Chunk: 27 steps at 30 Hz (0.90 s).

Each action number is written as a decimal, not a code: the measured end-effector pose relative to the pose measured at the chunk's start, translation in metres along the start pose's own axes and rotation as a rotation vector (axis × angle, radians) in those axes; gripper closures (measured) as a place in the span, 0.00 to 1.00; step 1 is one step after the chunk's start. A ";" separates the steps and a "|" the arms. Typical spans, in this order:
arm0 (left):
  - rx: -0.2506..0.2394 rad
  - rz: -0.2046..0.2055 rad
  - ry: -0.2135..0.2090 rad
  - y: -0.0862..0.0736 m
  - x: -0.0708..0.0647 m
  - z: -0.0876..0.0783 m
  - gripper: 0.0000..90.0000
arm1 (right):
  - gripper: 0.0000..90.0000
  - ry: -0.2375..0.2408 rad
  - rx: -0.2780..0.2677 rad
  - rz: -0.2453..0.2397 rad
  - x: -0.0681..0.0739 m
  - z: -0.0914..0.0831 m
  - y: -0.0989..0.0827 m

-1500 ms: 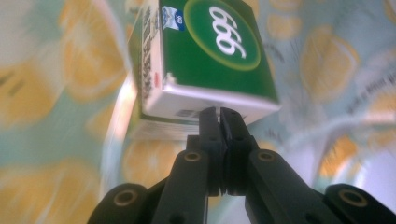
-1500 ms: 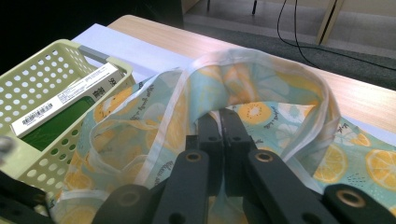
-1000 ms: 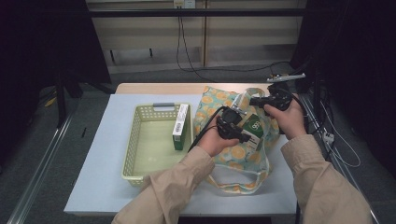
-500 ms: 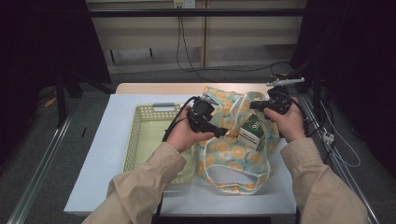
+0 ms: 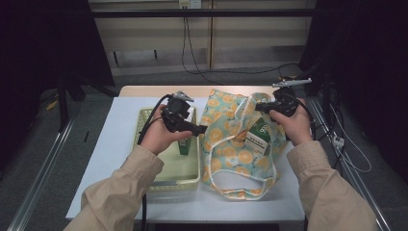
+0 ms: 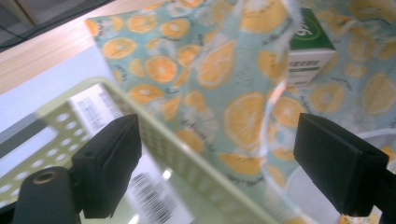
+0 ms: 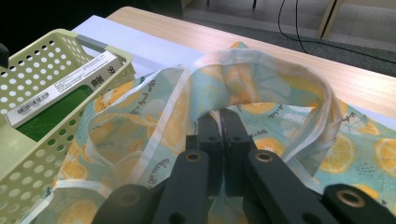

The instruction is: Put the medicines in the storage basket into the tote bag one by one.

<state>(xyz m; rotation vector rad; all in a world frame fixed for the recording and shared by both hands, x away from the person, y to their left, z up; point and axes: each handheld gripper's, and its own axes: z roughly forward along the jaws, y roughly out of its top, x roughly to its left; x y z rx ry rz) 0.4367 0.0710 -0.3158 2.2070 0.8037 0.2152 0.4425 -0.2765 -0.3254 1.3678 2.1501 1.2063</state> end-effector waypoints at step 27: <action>0.104 -0.067 0.123 -0.041 0.029 0.040 0.19 | 1.00 -0.002 0.006 0.001 0.001 0.003 -0.002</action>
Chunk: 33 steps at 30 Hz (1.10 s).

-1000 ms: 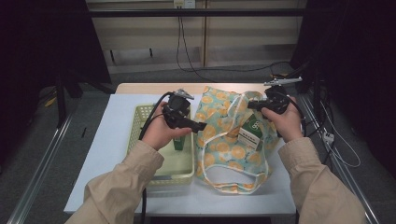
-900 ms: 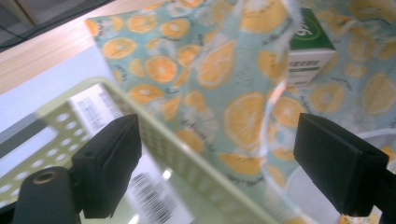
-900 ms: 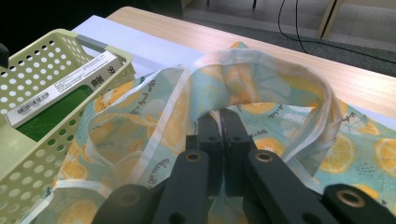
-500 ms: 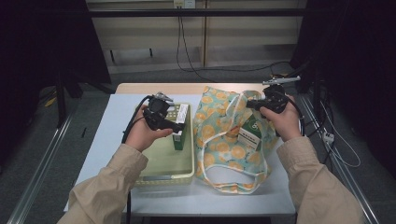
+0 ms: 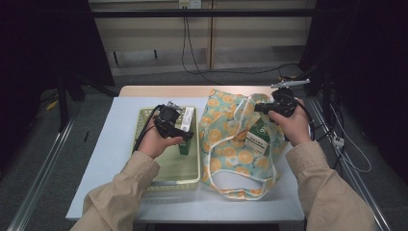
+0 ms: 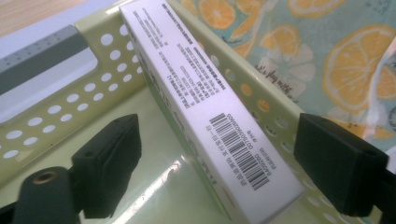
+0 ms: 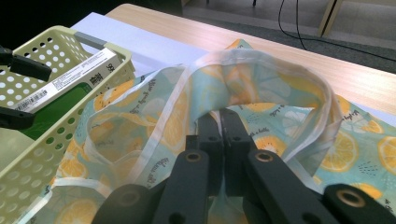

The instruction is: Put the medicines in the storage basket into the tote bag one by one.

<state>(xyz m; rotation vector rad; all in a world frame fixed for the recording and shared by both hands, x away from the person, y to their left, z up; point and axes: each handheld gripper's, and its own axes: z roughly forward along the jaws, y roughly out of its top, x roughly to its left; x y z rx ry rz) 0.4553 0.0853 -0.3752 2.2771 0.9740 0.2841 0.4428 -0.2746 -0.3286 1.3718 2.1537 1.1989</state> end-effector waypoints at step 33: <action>0.054 -0.136 0.046 -0.010 0.022 -0.007 0.70 | 1.00 -0.005 -0.007 0.005 -0.003 -0.006 -0.001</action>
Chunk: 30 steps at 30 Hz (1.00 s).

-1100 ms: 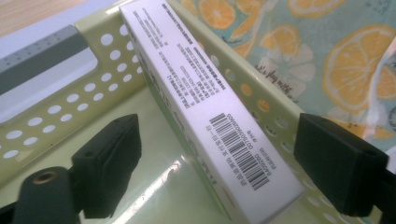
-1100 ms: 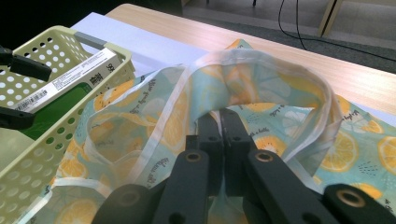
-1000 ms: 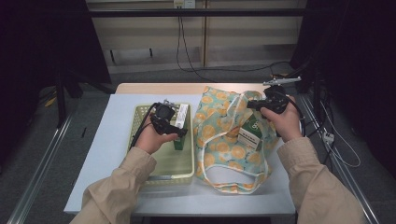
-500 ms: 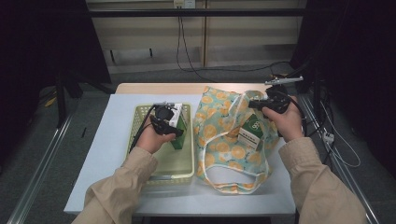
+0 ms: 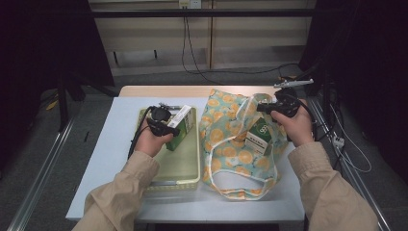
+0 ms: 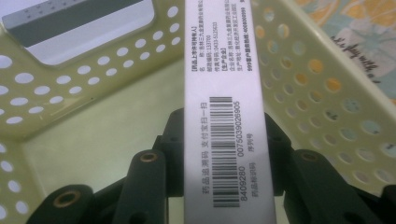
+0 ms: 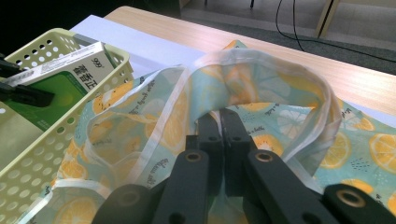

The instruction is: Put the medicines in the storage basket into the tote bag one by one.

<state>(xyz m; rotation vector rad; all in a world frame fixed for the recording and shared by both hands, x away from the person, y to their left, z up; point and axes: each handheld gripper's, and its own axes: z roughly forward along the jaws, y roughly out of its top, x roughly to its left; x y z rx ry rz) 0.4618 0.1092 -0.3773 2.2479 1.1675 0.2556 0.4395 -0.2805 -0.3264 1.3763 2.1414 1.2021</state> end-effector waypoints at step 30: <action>-0.114 0.188 -0.196 0.020 -0.041 -0.084 0.70 | 1.00 -0.006 0.003 0.007 0.001 0.004 -0.003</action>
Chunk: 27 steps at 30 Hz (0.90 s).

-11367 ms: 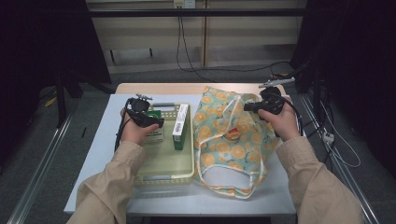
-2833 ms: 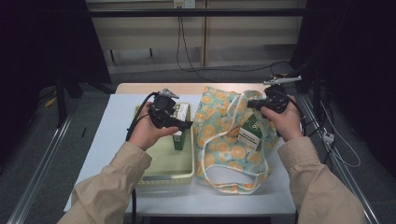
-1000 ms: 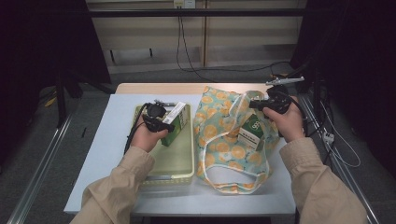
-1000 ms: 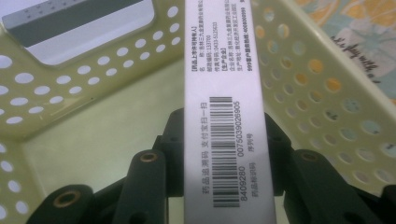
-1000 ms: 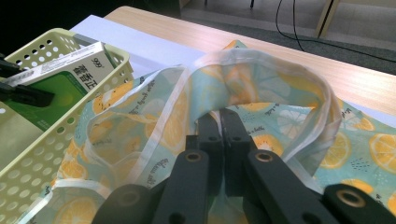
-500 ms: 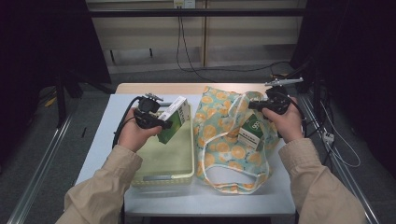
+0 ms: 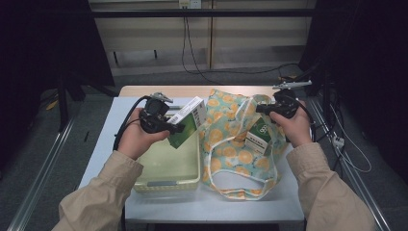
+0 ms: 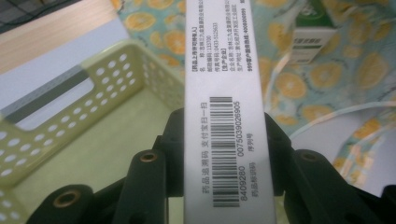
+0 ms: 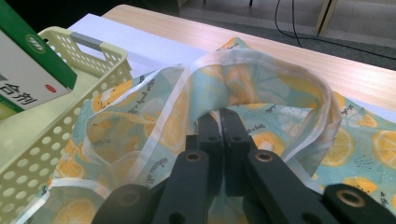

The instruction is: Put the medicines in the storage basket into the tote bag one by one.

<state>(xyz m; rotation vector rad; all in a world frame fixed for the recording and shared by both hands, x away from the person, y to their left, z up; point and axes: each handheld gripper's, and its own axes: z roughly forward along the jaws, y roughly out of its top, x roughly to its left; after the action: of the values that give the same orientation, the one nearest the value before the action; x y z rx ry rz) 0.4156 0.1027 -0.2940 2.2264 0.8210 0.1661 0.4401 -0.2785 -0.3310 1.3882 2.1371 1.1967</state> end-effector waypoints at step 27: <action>0.059 0.172 -0.202 0.011 -0.082 0.054 0.69 | 1.00 0.003 -0.011 -0.002 0.001 -0.004 0.001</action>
<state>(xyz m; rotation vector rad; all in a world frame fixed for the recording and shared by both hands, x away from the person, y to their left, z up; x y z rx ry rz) 0.3760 0.0148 -0.3144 2.3234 0.5319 -0.0023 0.4374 -0.2792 -0.3275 1.3804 2.1307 1.2082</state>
